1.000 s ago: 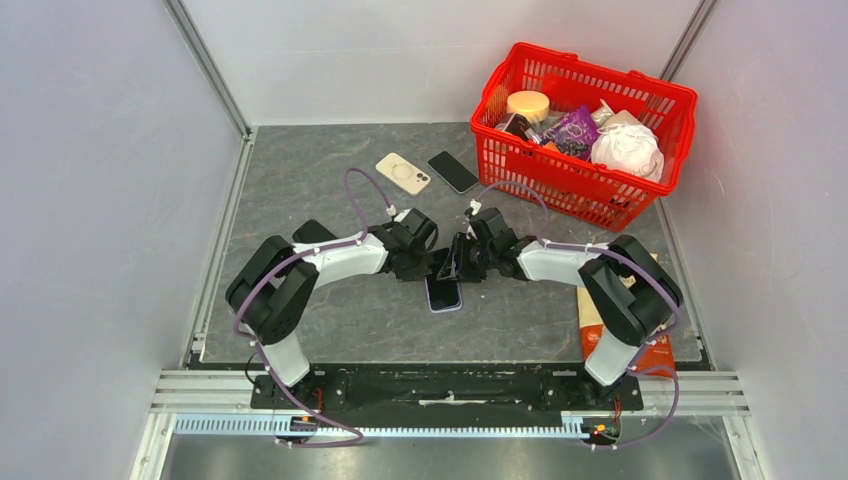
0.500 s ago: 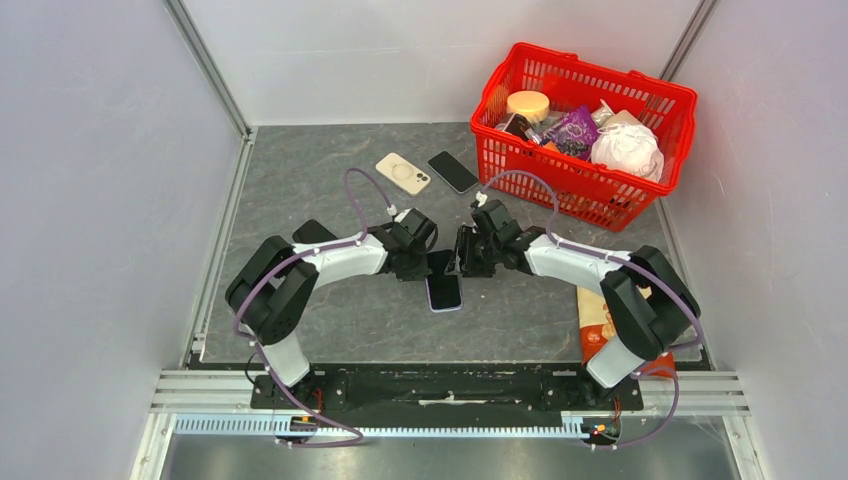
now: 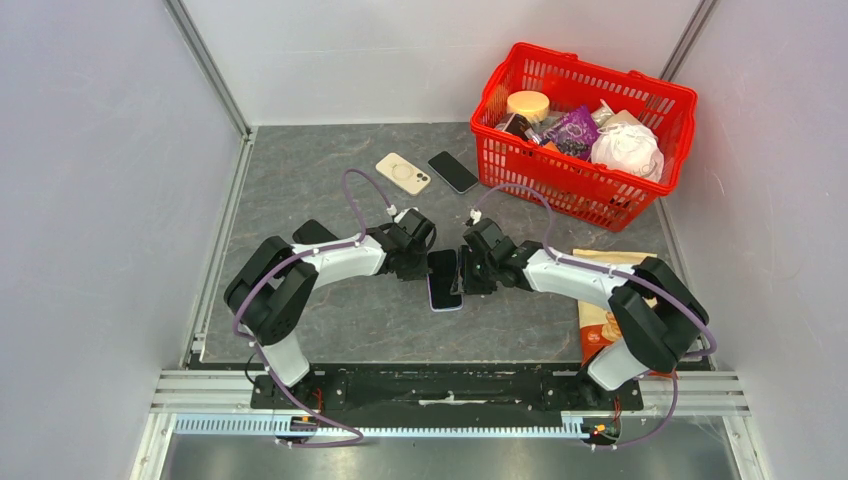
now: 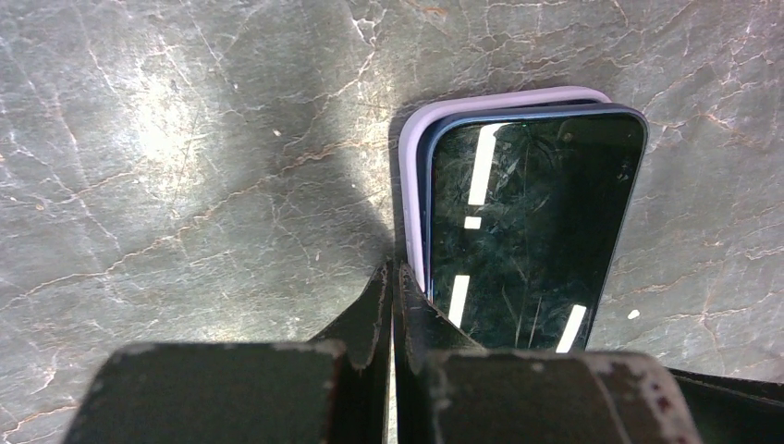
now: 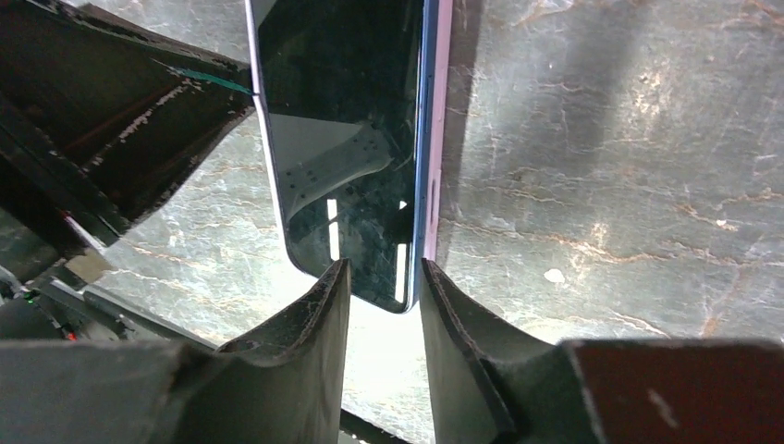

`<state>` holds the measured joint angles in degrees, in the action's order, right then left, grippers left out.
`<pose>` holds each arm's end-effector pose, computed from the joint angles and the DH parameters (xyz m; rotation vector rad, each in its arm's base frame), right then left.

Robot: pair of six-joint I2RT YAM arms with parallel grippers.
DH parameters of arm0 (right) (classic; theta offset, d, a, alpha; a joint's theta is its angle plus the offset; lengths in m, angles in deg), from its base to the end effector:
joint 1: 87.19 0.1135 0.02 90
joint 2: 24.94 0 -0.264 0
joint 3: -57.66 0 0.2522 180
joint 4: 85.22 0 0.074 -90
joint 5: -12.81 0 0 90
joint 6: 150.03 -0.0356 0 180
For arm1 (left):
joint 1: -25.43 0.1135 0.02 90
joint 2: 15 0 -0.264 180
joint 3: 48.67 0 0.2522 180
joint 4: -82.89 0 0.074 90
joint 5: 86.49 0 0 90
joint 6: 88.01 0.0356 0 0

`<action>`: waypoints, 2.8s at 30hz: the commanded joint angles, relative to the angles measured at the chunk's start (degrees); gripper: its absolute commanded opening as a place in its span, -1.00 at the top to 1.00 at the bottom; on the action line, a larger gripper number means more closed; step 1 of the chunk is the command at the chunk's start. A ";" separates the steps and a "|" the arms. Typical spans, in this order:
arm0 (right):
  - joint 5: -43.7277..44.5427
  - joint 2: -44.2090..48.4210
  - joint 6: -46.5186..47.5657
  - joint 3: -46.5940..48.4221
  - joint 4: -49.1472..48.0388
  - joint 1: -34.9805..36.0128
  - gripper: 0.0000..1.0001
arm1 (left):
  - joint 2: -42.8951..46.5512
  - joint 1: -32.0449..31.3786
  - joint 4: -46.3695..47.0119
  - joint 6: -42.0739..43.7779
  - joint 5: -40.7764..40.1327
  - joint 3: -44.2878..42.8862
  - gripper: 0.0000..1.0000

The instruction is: Put the phone into the phone case

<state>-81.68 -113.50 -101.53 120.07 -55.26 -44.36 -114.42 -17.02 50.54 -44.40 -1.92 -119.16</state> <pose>0.2187 0.2065 0.1754 -0.0632 2.6848 0.6272 0.2506 -0.2247 0.1560 -0.1252 2.6892 -0.3912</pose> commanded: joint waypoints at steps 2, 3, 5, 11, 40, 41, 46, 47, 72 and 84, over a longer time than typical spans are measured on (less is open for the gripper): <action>4.12 0.89 -0.95 -0.64 1.11 1.28 0.25 | 1.33 -0.08 2.68 1.22 1.37 1.09 0.96; 4.14 0.91 -0.99 -0.65 1.21 1.41 0.28 | 1.30 -0.08 2.68 1.19 1.47 1.24 0.95; 4.14 0.85 -1.13 -0.65 1.34 1.86 0.32 | 1.33 -0.08 2.77 1.13 1.43 1.35 0.96; 5.54 -0.26 -1.30 -0.56 1.43 3.03 0.49 | 1.15 -0.08 3.03 0.95 1.43 1.62 0.95; 16.50 -9.60 -5.01 1.55 6.88 11.77 0.84 | 0.76 -0.08 2.89 0.91 1.34 0.22 0.96; 16.97 -9.93 -4.93 1.92 7.42 11.71 0.84 | 0.85 -0.08 2.65 0.82 1.10 -0.08 0.95; 19.43 -8.99 -4.52 2.99 9.42 11.73 0.71 | 2.33 0.68 0.39 0.22 -1.25 -1.44 0.95; 19.67 -8.14 -4.35 3.27 9.69 11.69 0.68 | 2.75 1.06 0.12 -0.04 -1.78 -1.52 0.95; 5.71 -0.69 -4.04 -0.28 -2.53 4.37 -0.25 | -7.86 5.55 -3.16 -0.15 4.44 -12.20 0.93; 4.67 -4.51 -8.59 -0.29 -9.58 11.32 -0.33 | -15.38 2.53 -3.87 7.15 20.77 -22.80 0.93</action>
<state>-76.11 -116.21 -107.89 118.69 -59.26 -36.98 -127.34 -11.56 45.69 -41.91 7.22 -136.62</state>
